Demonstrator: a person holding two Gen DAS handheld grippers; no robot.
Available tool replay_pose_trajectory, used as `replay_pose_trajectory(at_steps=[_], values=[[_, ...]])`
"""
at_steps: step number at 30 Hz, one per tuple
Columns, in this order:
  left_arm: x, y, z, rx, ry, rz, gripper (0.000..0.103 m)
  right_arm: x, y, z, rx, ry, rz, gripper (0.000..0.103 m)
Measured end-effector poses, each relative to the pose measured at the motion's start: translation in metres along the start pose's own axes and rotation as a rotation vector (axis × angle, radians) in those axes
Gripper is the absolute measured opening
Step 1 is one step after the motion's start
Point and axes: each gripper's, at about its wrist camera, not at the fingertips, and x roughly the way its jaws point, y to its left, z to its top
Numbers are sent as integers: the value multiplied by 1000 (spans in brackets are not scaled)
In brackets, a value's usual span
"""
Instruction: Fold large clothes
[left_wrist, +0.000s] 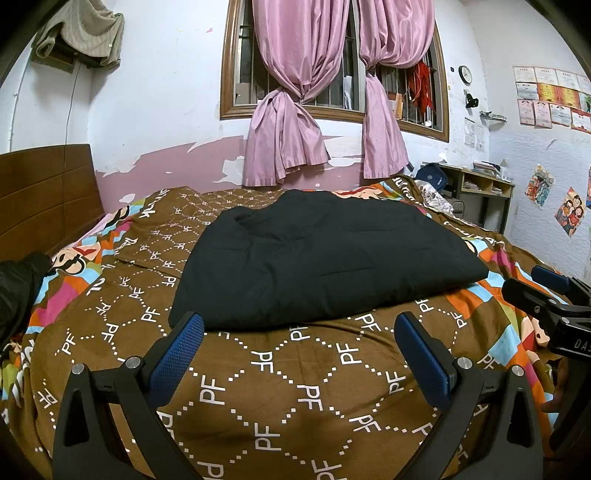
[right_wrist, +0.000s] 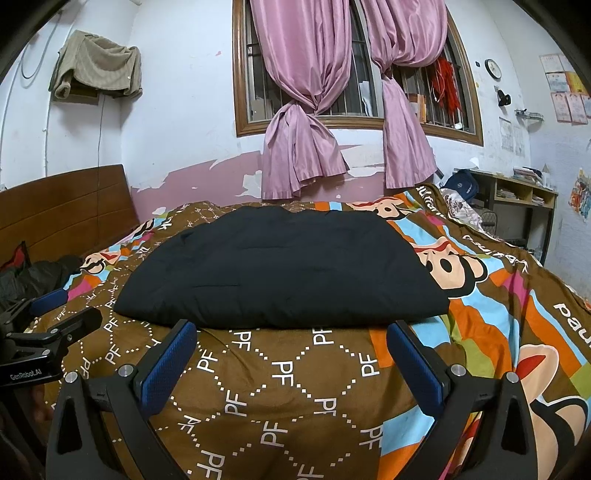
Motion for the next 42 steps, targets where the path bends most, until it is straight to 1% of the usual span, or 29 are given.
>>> replay_pose_trajectory(at_steps=[42], values=[[0,-2,0,1,1,0,101,1,2,-4,13,9,-3,103]])
